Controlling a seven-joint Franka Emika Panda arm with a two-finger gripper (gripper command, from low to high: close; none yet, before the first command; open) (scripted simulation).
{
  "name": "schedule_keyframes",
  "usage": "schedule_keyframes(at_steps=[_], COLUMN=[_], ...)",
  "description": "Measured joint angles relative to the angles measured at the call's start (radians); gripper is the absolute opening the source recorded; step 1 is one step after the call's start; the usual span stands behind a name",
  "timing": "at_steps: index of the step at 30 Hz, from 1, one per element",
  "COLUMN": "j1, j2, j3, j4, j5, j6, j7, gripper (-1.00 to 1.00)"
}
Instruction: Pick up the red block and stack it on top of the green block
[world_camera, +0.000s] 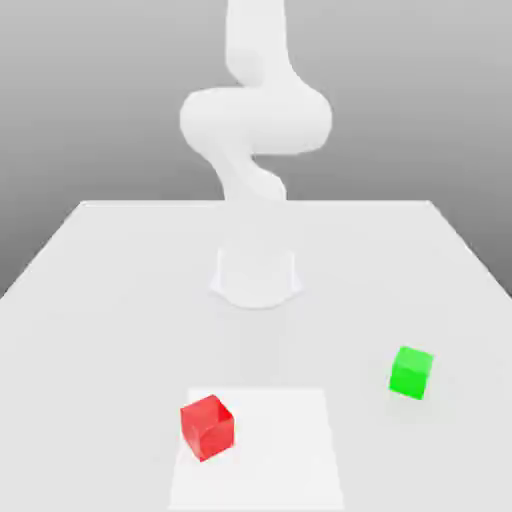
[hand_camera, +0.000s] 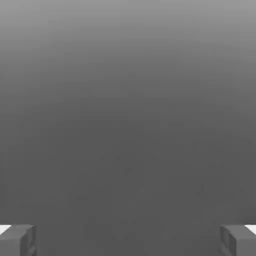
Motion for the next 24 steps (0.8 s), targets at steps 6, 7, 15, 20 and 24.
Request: schedule_keyframes(at_steps=[6, 7, 15, 20, 24], j1=[0.001, 0.002, 0.014, 0.007, -0.015], j2=[0.226, 0.262, 0.551, 0.733, 0.878], j3=[-0.041, -0.051, -0.133, -0.15, -0.114], j4=[-0.107, -0.124, -0.263, -0.35, -0.349], j5=[-0.067, -0.075, -0.07, 0.032, 0.111], j6=[0.12, 0.139, 0.298, 0.399, 0.512], j7=[-0.153, -0.18, -0.444, -0.678, -0.764], gripper=[0.0, 0.0, 0.0, 0.0, 0.0])
